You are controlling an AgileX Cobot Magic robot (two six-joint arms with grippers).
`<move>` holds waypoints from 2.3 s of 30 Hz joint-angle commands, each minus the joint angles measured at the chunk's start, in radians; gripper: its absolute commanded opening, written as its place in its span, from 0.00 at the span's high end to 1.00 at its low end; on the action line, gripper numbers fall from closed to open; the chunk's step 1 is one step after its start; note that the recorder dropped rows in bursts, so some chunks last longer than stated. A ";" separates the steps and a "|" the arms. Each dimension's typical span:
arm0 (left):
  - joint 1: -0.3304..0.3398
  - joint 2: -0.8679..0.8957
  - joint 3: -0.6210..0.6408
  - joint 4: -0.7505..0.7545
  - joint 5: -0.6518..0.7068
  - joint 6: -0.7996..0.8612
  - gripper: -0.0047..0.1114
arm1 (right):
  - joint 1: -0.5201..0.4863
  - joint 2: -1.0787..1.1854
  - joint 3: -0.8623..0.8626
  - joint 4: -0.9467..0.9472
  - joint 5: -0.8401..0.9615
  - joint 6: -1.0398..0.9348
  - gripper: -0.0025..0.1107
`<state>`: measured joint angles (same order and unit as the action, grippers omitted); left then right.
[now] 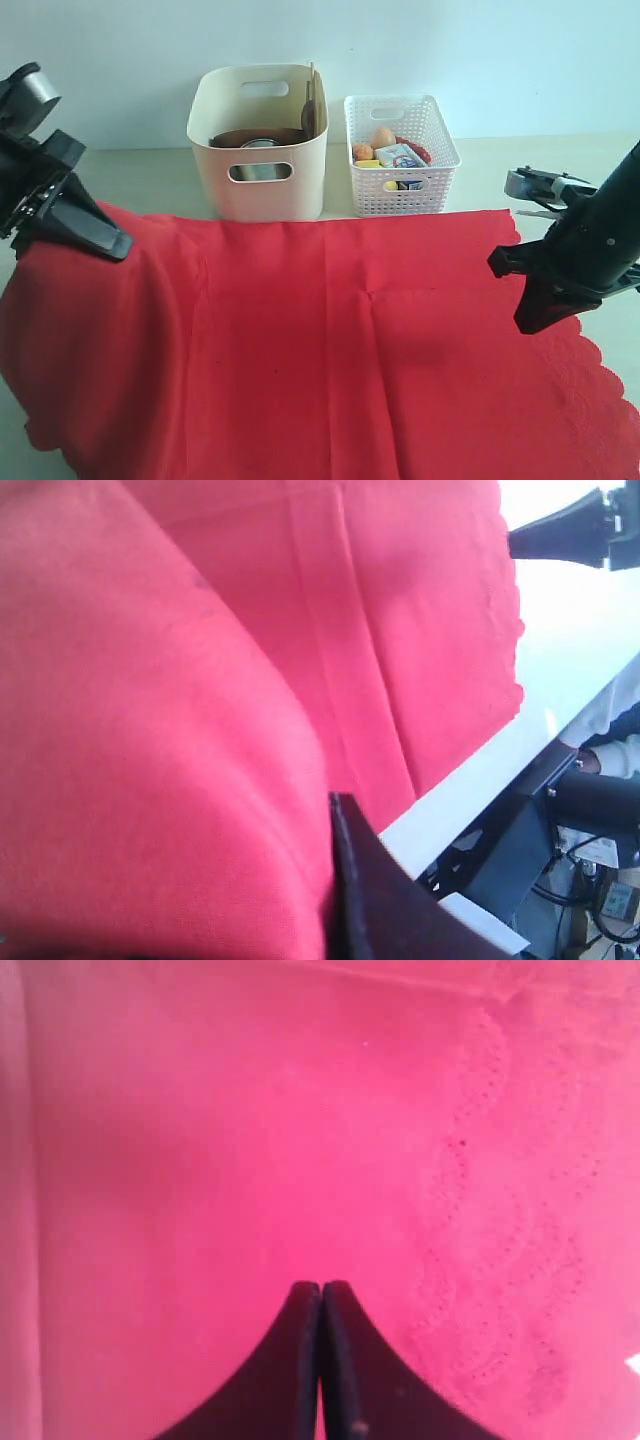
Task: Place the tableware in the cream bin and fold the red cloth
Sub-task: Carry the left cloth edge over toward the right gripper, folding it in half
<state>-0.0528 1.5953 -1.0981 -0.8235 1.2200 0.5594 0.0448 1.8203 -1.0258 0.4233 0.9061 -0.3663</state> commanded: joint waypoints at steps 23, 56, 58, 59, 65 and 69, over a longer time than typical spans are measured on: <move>-0.460 0.274 -0.420 -0.030 0.001 -0.152 0.96 | 0.002 0.131 -0.008 -0.093 -0.038 0.107 0.98; -0.626 0.752 -0.781 -0.263 -0.105 0.023 0.23 | 0.002 0.121 -0.026 -0.104 -0.020 0.117 0.98; -0.626 0.749 -0.798 -0.232 -0.078 0.042 0.22 | 0.002 0.095 -0.045 -0.147 0.006 0.124 0.98; -0.626 0.746 -0.807 -0.206 -0.070 0.042 0.22 | 0.002 0.079 -0.048 -0.176 0.011 0.140 0.98; -0.626 0.680 -0.860 -0.036 -0.070 -0.022 0.23 | 0.002 -0.059 -0.049 -0.510 -0.012 0.397 0.98; -0.626 0.588 -0.867 0.022 -0.068 -0.029 0.23 | 0.002 -0.183 -0.049 -0.604 -0.045 0.486 0.98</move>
<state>-0.6767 2.2431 -1.9524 -0.8308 1.1414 0.5400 0.0466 1.7056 -1.0685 -0.1455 0.8874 0.0794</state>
